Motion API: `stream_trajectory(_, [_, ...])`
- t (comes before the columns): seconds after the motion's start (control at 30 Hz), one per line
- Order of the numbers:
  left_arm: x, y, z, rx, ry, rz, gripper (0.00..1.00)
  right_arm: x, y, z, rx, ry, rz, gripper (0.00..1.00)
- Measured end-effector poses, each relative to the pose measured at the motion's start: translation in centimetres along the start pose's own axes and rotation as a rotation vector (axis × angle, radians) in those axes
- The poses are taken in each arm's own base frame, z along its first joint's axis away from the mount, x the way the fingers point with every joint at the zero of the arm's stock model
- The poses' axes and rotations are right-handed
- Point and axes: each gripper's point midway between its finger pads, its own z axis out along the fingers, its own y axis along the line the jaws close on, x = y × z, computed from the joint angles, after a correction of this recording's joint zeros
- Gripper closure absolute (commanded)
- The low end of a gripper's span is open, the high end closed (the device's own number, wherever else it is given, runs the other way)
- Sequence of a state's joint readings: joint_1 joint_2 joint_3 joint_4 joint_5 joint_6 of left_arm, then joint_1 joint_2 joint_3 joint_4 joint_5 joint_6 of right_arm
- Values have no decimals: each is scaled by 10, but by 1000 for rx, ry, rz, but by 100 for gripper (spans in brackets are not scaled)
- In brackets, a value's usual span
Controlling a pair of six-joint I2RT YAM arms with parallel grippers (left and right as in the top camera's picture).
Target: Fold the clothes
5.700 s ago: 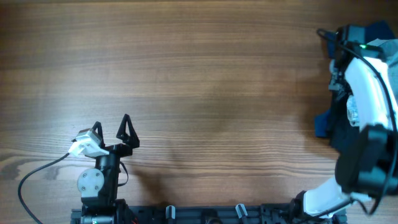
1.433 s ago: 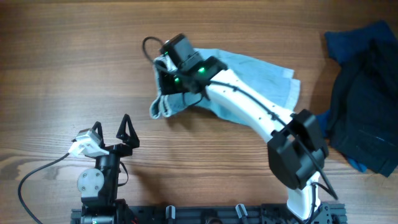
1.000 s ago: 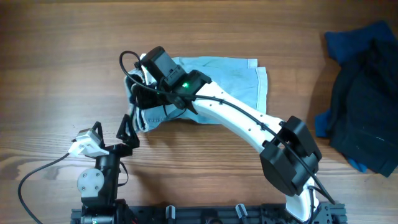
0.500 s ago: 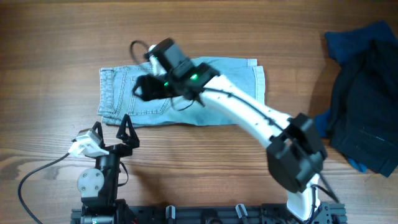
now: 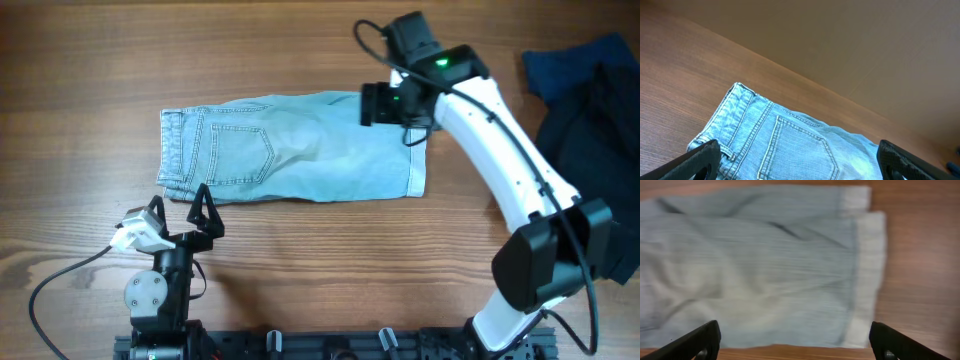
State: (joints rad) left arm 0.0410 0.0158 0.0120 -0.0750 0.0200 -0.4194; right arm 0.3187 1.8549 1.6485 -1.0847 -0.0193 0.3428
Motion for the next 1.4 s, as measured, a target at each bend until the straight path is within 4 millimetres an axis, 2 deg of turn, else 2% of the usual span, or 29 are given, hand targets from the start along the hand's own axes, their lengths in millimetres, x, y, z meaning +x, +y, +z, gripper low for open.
stream_trajectory(0.2, [0, 0, 0, 0, 0, 0, 0, 18, -57, 21, -17, 110, 71, 3])
stream_trajectory(0.3, [0, 0, 0, 0, 0, 0, 0, 31, -70, 31, -16, 151, 72, 3])
stream_trajectory(0.4, [0, 0, 0, 0, 0, 0, 0, 38, -71, 45, -36, 155, -2, 3])
stream_trajectory(0.57, [0, 0, 0, 0, 0, 0, 0, 50, -72, 69, -55, 148, -95, 14])
stream_trajectory(0.63, [0, 0, 0, 0, 0, 0, 0, 51, -73, 75, -57, 138, -107, 14])
stream_trajectory(0.83, [0, 0, 0, 0, 0, 0, 0, 50, -71, 86, -75, 103, -125, 15])
stream_trajectory(0.97, [0, 0, 0, 0, 0, 0, 0, 49, -70, 91, -86, 84, -127, 9])
stream_trajectory(1.07, [0, 0, 0, 0, 0, 0, 0, 49, -69, 94, -89, 79, -128, 9])
stream_trajectory(1.3, [0, 0, 0, 0, 0, 0, 0, 54, -70, 118, -99, 117, -127, 10])
stream_trajectory(1.4, [0, 0, 0, 0, 0, 0, 0, 52, -69, 119, -102, 110, -130, 17])
